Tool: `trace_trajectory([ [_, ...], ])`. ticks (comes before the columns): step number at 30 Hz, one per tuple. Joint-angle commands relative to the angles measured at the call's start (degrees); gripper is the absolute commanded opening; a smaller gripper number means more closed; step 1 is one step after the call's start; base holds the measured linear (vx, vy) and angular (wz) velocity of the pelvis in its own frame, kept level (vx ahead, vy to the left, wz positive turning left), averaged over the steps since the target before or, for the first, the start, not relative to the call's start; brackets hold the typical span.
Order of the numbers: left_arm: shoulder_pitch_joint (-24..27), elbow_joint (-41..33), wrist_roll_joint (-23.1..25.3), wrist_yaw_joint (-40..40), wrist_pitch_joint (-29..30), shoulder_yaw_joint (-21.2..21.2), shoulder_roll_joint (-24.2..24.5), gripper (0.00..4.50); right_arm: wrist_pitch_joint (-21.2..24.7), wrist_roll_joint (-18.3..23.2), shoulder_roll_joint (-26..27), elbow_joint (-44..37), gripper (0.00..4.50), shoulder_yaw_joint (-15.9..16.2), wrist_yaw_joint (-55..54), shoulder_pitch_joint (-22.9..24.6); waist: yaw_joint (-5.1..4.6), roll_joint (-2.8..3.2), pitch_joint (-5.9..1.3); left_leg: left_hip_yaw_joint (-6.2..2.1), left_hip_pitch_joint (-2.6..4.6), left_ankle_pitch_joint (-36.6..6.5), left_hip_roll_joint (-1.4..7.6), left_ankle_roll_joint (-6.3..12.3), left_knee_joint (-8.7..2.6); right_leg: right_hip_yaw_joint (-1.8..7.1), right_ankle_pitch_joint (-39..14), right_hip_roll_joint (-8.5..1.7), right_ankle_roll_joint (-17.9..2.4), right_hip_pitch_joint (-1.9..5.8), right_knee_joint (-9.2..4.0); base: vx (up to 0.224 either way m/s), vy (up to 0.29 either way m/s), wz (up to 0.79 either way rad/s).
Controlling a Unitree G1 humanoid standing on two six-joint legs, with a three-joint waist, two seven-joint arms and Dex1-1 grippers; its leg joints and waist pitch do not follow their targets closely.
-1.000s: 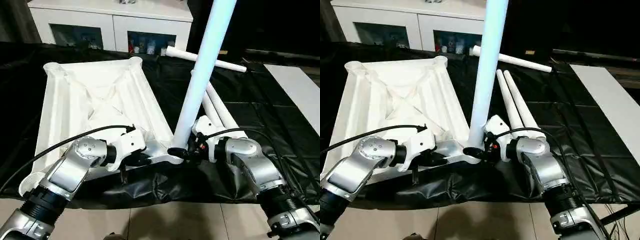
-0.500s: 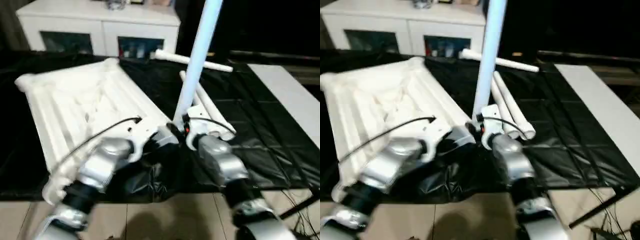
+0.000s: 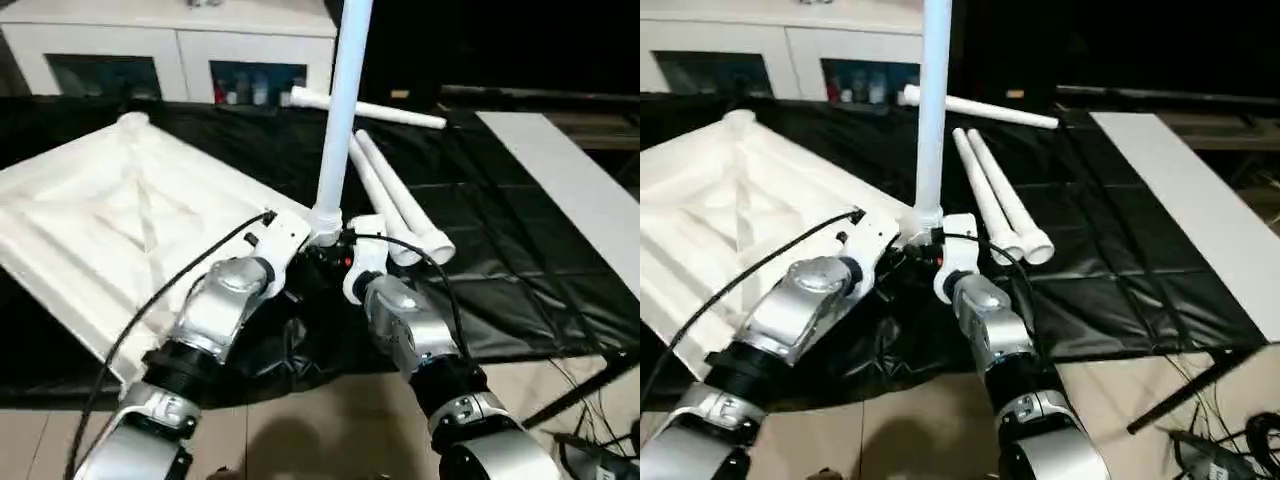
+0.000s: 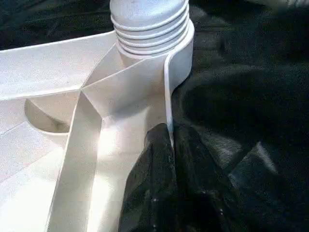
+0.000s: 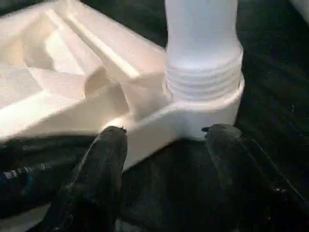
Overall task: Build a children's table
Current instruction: Rotate leg to tighten
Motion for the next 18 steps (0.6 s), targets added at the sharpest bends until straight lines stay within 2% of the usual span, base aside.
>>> trace_trajectory([
  [1, 0.13, -1.88, 0.47, -1.16, -3.04, -0.44, 1.01, 0.0, -1.06, -0.51, -0.37, -2.75, 3.3, 0.42, 0.65, 0.63, 0.23, 0.63, -3.89, 0.94, -0.14, -15.17, 0.61, 0.24, -4.63, 3.57, -21.13, -3.47, -6.14, 2.91, -5.18, 0.0, 0.0, 0.0],
  [2, 0.45, -2.11, 0.37, -1.77, -3.24, -0.47, 1.55, 0.0, -1.16, -1.11, -2.04, -4.12, 3.59, 1.37, 0.91, 0.99, 0.43, 0.61, -3.9, 0.96, -0.11, -13.91, 0.65, 0.2, -4.7, 3.58, -19.8, -3.36, -6.25, 3.17, -4.91, 0.0, 0.0, 0.0],
  [4, 1.28, -3.11, -0.04, -4.06, -3.75, -0.94, 2.85, 0.0, -0.89, -1.74, -5.35, -7.58, 3.67, 2.91, 4.38, 2.11, 0.56, 0.73, -4.05, 1.21, -0.07, -12.43, 0.66, 0.4, -4.64, 3.84, -17.75, -3.3, -6.64, 3.16, -4.68, 0.0, 0.0, 0.0],
  [5, 1.63, -3.59, -0.19, -5.27, -3.97, -1.19, 3.6, 0.0, -0.51, -1.93, -6.99, -9.45, 3.71, 3.5, 6.62, 2.73, 0.88, 0.68, -4.11, 1.34, 0.0, -10.61, 0.76, 0.66, -4.58, 4.08, -14.03, -3.12, -7.43, 3.3, -4.19, 0.0, 0.0, 0.0],
  [6, 2.3, -4.57, -0.73, -8.67, -5.33, -2.09, 5.35, 0.0, 0.73, -1.96, -10.14, -12.88, 3.85, 4.98, 12.4, 3.99, 0.81, 0.61, -4.06, 1.4, -0.18, -10.17, 0.73, 0.75, -4.63, 4.18, -13.3, -3.02, -7.62, 3.34, -4.01, 0.0, 0.0, 0.0],
  [7, 2.36, -4.66, -0.78, -8.91, -5.37, -2.14, 5.47, 0.0, 0.84, -1.98, -10.41, -13.14, 3.85, 5.13, 12.86, 4.08, 0.93, 0.5, -3.96, 1.47, -0.28, -10.24, 0.59, 1.03, -4.71, 4.15, -13.64, -2.91, -7.49, 3.54, -4.14, 0.0, 0.0, 0.0],
  [8, 2.89, -5.53, -1.12, -11.37, -6.23, -2.8, 6.81, 0.0, 1.75, -2.15, -13.18, -15.5, 3.99, 6.68, 17.38, 5.05, 1.18, 0.54, -4.14, 1.6, -0.16, -9.93, 0.7, 1.25, -4.6, 4.36, -13.01, -3.0, -7.42, 3.61, -3.9, 0.0, 0.0, 0.0],
  [9, 3.87, -7.16, -1.73, -15.95, -8.11, -4.18, 9.15, 0.0, 2.88, -2.4, -17.52, -18.59, 4.08, 8.99, 24.23, 6.51, 1.31, 0.89, -4.13, 1.73, 0.1, -9.98, 0.76, 1.63, -4.53, 4.46, -11.8, -2.82, -7.82, 3.46, -3.99, 0.0, 0.0, 0.0],
  [10, 3.99, -7.36, -1.8, -16.45, -8.28, -4.33, 9.43, 0.0, 2.96, -2.45, -18.03, -18.88, 4.08, 9.25, 24.97, 6.67, 1.39, 0.76, -4.12, 1.79, 0.09, -9.96, 0.75, 1.89, -4.49, 4.52, -11.15, -2.77, -8.01, 3.54, -3.88, 0.0, 0.0, 0.0],
  [11, 4.73, -8.58, -2.17, -19.6, -9.9, -5.29, 11.09, 0.0, 3.43, -2.51, -20.87, -20.48, 4.16, 10.68, 28.82, 7.52, 1.64, 0.81, -4.17, 2.03, 0.34, -9.63, 0.84, 2.38, -4.4, 4.73, -9.07, -2.79, -9.36, 3.33, -3.55, 0.0, 0.0, 0.0],
  [12, 5.32, -9.77, -3.11, -22.15, -10.31, -5.79, 11.96, 0.0, 3.95, -1.86, -21.8, -21.08, 4.26, 10.92, 30.44, 7.79, 1.79, 0.8, -4.16, 2.08, 0.46, -9.88, 0.82, 2.5, -4.37, 4.75, -8.88, -2.78, -9.81, 3.24, -3.57, 0.0, 0.0, 0.0],
  [13, 6.36, -12.0, -4.59, -26.36, -10.48, -6.75, 13.57, 0.0, 4.64, -0.81, -23.21, -21.92, 4.36, 11.17, 32.83, 8.16, 1.93, 1.05, -4.15, 2.18, 0.68, -9.96, 0.81, 2.48, -4.33, 4.81, -8.67, -2.82, -10.25, 3.16, -3.6, 0.0, 0.0, 0.0],
  [14, 7.15, -13.79, -5.62, -29.46, -10.26, -7.47, 14.84, 0.0, 5.1, 0.03, -24.27, -22.57, 4.44, 11.38, 34.43, 8.44, 1.89, 0.89, -4.25, 2.17, 0.57, -9.78, 0.9, 2.67, -4.32, 4.86, -7.44, -2.9, -11.1, 3.39, -3.25, 0.0, 0.0, 0.0],
  [18, 8.74, -18.01, -7.6, -35.03, -10.0, -8.71, 17.74, 0.0, 4.88, 0.99, -25.95, -22.03, 4.48, 10.78, 36.8, 8.19, 2.35, 1.13, -4.04, 2.61, 1.38, -11.44, 1.07, 2.06, -4.38, 4.98, -7.48, -2.61, -12.7, 2.69, -3.2, 0.0, 0.0, 0.0],
])
